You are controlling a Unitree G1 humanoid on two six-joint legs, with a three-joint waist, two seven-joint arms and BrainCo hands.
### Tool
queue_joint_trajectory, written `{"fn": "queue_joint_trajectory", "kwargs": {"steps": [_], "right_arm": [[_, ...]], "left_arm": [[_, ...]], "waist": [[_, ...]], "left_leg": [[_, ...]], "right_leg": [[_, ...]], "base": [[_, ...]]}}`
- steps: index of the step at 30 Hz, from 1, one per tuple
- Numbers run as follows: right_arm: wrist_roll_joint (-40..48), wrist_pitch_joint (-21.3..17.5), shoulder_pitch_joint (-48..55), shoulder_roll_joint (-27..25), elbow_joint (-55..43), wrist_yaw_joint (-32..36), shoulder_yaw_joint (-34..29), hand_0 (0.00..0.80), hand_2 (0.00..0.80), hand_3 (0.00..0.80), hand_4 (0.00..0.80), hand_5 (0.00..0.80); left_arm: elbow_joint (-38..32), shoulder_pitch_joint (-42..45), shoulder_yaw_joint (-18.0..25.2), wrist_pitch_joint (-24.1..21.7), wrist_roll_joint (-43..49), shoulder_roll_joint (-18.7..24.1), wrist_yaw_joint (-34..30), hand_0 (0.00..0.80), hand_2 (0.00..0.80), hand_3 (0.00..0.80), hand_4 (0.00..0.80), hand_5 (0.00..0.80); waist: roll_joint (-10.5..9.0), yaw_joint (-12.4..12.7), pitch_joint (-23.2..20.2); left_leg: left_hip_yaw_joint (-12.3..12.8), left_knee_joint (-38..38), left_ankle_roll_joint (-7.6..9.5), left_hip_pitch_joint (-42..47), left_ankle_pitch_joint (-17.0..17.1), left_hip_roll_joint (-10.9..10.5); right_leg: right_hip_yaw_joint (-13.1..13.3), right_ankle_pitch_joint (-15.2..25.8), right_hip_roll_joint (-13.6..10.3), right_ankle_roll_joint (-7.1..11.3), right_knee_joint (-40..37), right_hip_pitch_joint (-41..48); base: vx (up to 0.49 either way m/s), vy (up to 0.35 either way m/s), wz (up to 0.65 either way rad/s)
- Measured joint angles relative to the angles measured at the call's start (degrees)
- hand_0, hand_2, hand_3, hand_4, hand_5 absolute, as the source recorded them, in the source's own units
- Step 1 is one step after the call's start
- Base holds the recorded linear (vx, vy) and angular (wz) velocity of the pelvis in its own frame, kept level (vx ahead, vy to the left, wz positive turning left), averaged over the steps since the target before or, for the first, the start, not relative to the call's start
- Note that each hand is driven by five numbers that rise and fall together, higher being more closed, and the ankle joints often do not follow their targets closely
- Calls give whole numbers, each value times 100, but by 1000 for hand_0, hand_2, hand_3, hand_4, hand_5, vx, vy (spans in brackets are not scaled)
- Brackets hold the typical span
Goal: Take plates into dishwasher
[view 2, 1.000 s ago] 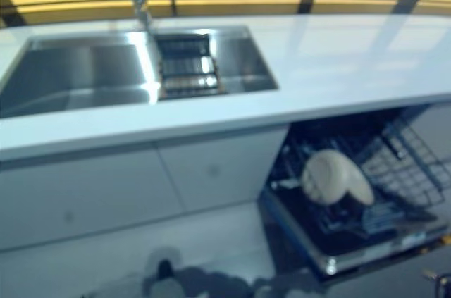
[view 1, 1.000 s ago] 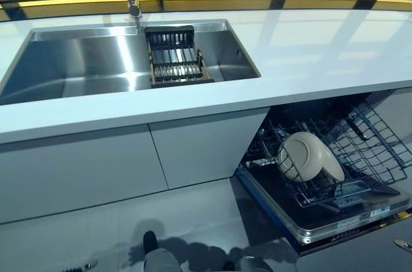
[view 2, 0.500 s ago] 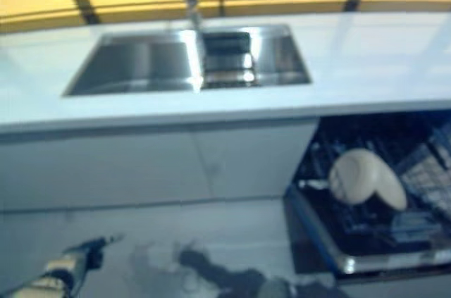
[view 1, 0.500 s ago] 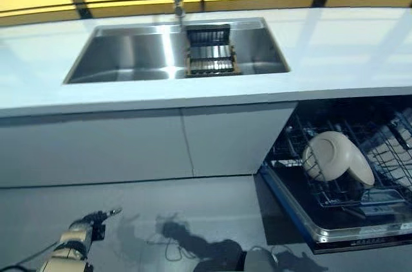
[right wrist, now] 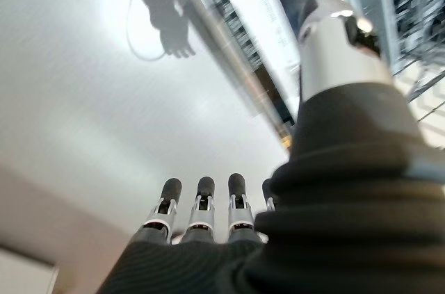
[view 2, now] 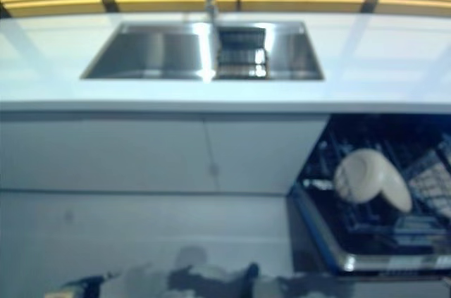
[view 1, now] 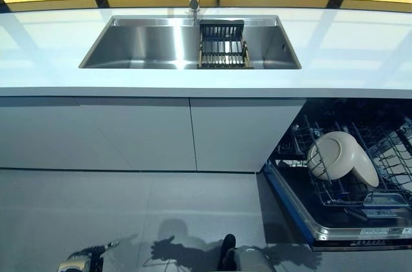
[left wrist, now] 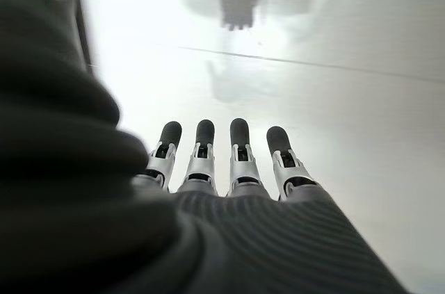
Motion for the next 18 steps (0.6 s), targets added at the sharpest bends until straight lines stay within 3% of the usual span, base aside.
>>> {"fn": "queue_joint_trajectory", "kwargs": {"steps": [1, 4, 5, 6, 7, 9, 11, 13, 14, 15, 16, 18], "right_arm": [[-32, -3, 13, 6, 15, 31, -6, 0, 0, 0, 0, 0], [-28, -8, 170, 120, 1, 108, -219, 0, 0, 0, 0, 0], [-16, -13, 153, 171, -61, 138, -248, 0, 0, 0, 0, 0], [-11, -48, 89, 268, -123, 137, -247, 0, 0, 0, 0, 0], [18, -63, 30, 394, -128, 134, -250, 0, 0, 0, 0, 0], [35, -66, 118, 670, -87, 74, -238, 0, 0, 0, 0, 0], [30, -129, 96, 990, -111, 27, -124, 0, 0, 0, 0, 0], [25, -236, 10, 1248, -206, -28, -37, 0, 0, 0, 0, 0], [23, -284, -55, 1362, -235, -61, 38, 0, 0, 0, 0, 0], [23, -350, -156, 1455, -187, -92, 116, 0, 0, 0, 0, 0], [24, -410, -257, 1464, -131, -149, 162, 0, 0, 0, 0, 0], [60, -549, -324, 1459, -241, -276, 279, 0, 0, 0, 0, 0]], "left_arm": [[-60, -96, 0, 11, 7, 9, 12, 0, 0, 0, 0, 0], [-85, -268, 0, 55, 16, 83, -2, 0, 0, 0, 0, 0], [-45, -244, 23, 64, 18, 146, -16, 0, 0, 0, 0, 0], [27, -217, 93, 80, 21, 214, -21, 0, 0, 0, 0, 0], [74, -119, 220, 147, 33, 269, -40, 0, 0, 0, 0, 0], [160, 54, 456, 172, 55, 292, -63, 0, 0, 0, 0, 0], [339, 407, 537, 158, 135, 314, -106, 0, 0, 0, 0, 0], [461, 842, 558, 170, 131, 311, -101, 0, 0, 0, 0, 0], [493, 993, 566, 175, 121, 330, -75, 0, 0, 0, 0, 0], [493, 1111, 568, 178, 109, 350, -28, 0, 0, 0, 0, 0], [483, 1136, 569, 182, 107, 280, 18, 0, 0, 0, 0, 0], [379, 1020, 569, 185, 109, 37, 22, 0, 0, 0, 0, 0]], "waist": [[-2, -92, 55], [-132, -267, 280], [-119, -256, 324], [-31, -236, 411], [64, -239, 455], [182, -119, 462], [225, 197, 412], [171, 471, 314], [42, 622, 233], [-119, 777, 152], [-148, 865, 115], [-36, 805, 44]], "left_leg": [[-18, -12, 30, 46, 12, -37], [-82, -41, 124, 97, 120, -194], [33, -56, 147, 87, 139, -147], [153, -121, 188, 106, 183, -42], [355, -200, 218, 100, 260, 118], [903, -218, 207, 101, 324, 309], [1437, -249, 182, 248, 338, 400], [1709, -228, 151, 331, 352, 479], [1720, -186, 147, 341, 352, 468], [1713, -96, 113, 340, 330, 431], [1695, -10, 69, 332, 300, 423], [1504, 71, -19, 189, 232, 559]], "right_leg": [[35, 40, -14, 53, -34, 60], [773, 198, 18, 178, -10, 78], [841, 480, 96, 345, -304, 110], [857, 896, 230, 727, -757, 250], [775, 1049, 283, 1073, -894, 270], [539, 741, -31, 949, 60, 195], [322, 482, -748, 995, 958, 330], [158, 384, -1069, 1062, 619, 734], [-81, 427, -1127, 1051, 66, 995], [-281, 787, -1091, 931, -485, 1214], [-302, 715, -995, 994, -784, 1345], [-293, 628, -820, 1004, -949, 1363]], "base": [[-274, -27, 11], [-262, -56, 8], [-237, -73, -56], [-241, -80, -64], [-311, -126, -50], [-254, -116, -40], [-185, -189, -86], [-131, -251, -109], [-132, -223, -101], [-97, -217, -98], [-65, -185, -79], [-46, -130, -28]]}}
